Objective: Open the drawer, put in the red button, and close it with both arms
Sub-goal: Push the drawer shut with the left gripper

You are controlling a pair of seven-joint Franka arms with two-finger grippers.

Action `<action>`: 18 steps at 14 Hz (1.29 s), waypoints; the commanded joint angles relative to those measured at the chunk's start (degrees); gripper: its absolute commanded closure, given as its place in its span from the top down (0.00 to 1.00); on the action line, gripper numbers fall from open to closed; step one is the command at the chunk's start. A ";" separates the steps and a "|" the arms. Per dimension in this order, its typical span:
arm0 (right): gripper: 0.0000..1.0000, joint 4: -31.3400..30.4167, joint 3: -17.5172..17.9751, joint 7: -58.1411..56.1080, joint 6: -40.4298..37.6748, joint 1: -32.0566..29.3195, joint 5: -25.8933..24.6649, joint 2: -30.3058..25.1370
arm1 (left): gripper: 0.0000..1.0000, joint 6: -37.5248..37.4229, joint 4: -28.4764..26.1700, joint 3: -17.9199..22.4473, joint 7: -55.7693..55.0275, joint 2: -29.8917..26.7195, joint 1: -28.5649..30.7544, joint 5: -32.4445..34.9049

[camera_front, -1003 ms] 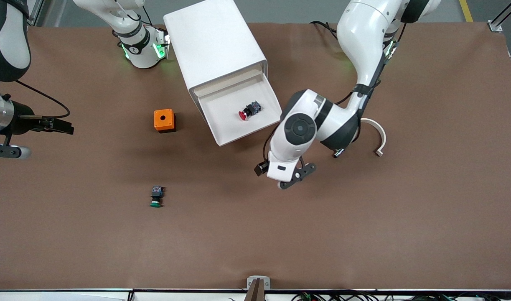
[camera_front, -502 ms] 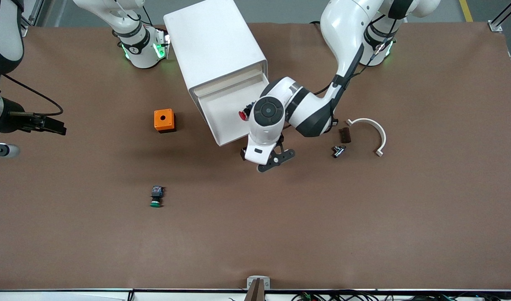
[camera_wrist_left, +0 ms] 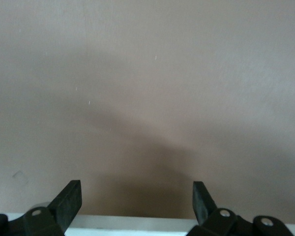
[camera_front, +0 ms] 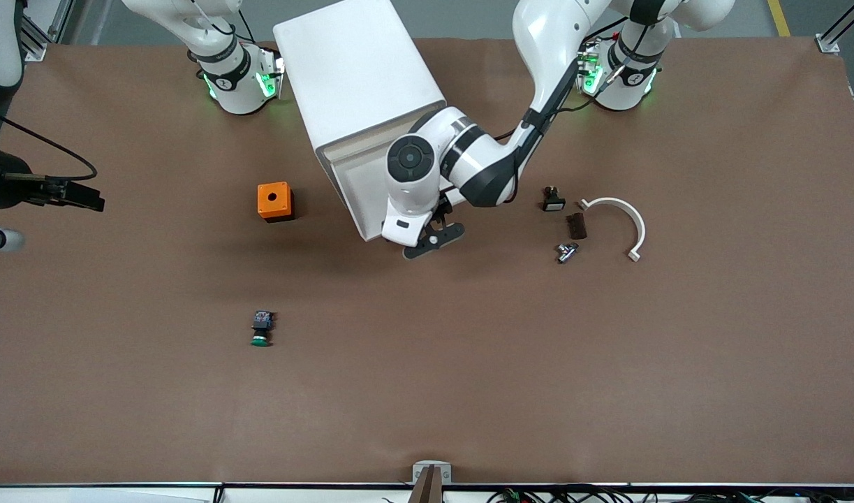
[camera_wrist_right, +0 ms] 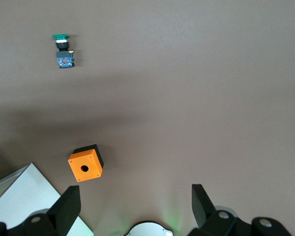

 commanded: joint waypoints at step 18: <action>1.00 -11.34 0.97 0.63 6.22 -1.92 4.95 -14.91 | 0.99 -4.65 -1.69 -3.07 -4.35 -0.68 -0.74 -20.16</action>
